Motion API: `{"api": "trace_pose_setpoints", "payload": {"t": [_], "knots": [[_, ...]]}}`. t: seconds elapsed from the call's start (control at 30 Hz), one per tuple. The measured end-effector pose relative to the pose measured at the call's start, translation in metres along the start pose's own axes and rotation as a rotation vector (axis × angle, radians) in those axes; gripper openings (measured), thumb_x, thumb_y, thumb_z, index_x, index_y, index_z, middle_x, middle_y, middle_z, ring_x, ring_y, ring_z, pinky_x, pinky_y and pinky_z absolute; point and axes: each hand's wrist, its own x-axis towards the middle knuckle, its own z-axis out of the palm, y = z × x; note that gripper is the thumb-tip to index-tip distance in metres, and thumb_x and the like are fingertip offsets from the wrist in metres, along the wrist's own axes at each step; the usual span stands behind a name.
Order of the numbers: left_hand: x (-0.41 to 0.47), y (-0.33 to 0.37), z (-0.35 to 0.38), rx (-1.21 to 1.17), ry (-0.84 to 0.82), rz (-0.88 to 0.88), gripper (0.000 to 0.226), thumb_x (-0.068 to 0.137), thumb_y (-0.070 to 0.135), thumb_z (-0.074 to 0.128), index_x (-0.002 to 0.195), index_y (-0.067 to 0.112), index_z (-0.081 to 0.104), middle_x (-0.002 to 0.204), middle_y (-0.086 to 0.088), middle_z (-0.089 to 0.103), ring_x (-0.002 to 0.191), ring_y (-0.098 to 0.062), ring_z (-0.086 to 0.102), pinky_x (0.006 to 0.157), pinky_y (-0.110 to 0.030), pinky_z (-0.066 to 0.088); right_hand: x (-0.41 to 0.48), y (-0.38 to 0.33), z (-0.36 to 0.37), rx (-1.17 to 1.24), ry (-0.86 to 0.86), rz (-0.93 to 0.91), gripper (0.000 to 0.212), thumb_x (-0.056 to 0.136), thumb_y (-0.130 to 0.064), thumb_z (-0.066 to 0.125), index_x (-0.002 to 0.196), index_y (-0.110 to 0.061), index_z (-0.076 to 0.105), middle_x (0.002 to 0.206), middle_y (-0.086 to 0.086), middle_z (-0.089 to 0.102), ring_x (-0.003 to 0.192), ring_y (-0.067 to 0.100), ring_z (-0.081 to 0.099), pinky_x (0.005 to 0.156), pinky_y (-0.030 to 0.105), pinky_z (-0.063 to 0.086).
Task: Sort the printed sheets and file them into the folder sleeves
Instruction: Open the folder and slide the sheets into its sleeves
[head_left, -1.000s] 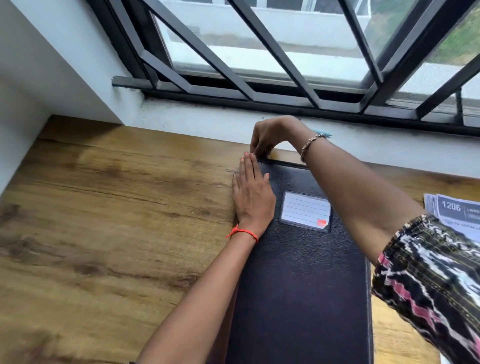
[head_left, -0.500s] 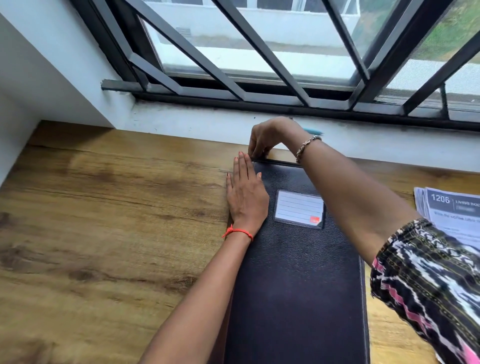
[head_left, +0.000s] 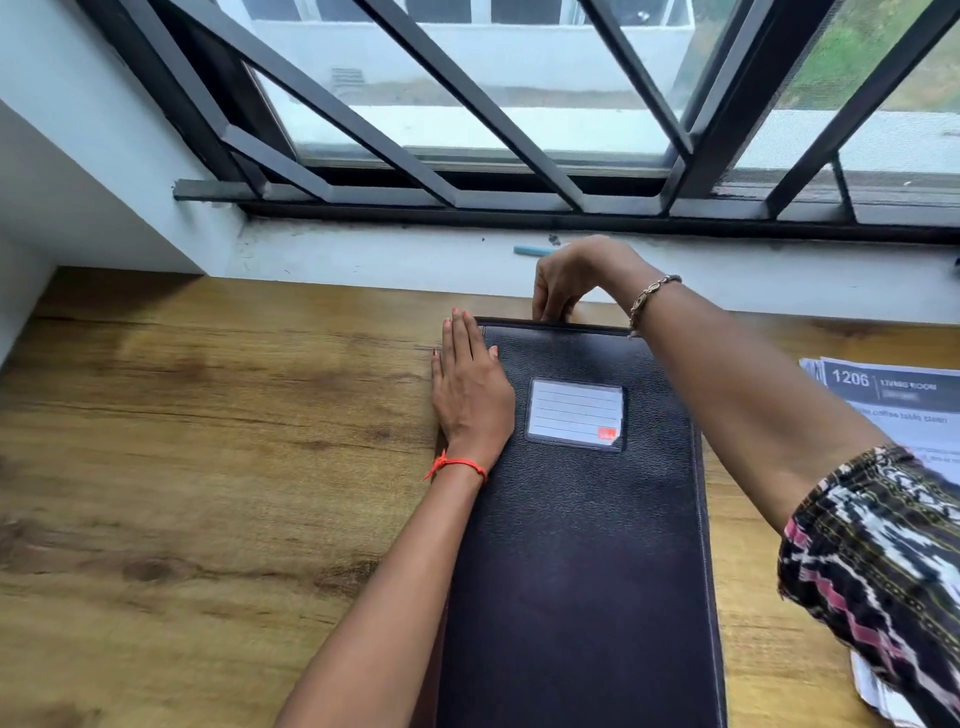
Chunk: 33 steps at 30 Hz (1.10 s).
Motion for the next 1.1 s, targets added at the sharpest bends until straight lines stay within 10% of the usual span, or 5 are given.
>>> {"api": "trace_pose_setpoints", "payload": {"t": [0.77,0.93,1.1], "knots": [[-0.003,0.04,0.005,0.071,0.086,0.055,0.064,0.092,-0.003,0.031,0.149,0.004,0.004,0.158,-0.008,0.004,0.146,-0.021,0.002,0.117,-0.031,0.001,-0.077,0.1,0.007,0.259,0.145,0.034,0.033,0.082,0.012,0.059,0.116,0.014,0.057,0.049,-0.005,0.065,0.042,0.001,0.057,0.047,0.012,0.049],[-0.019,0.092,0.023,0.03,-0.11,0.457,0.058,0.098,0.042,0.026,0.147,0.011,0.026,0.155,-0.008,0.023,0.144,-0.021,0.016,0.117,-0.037,0.005,-0.088,0.105,0.016,0.32,0.223,0.0,0.034,0.083,0.012,0.059,0.117,0.015,0.055,0.044,-0.008,0.062,0.039,-0.002,0.054,0.044,0.01,0.045],[-0.027,0.103,0.034,0.035,-0.11,0.478,0.069,0.089,0.05,0.018,0.142,0.01,0.038,0.145,-0.014,0.04,0.139,-0.028,0.032,0.114,-0.043,0.017,-0.097,0.109,0.024,0.344,0.281,0.005,0.033,0.083,0.009,0.061,0.115,0.013,0.058,0.041,-0.011,0.059,0.037,-0.003,0.051,0.043,0.009,0.043]]}}
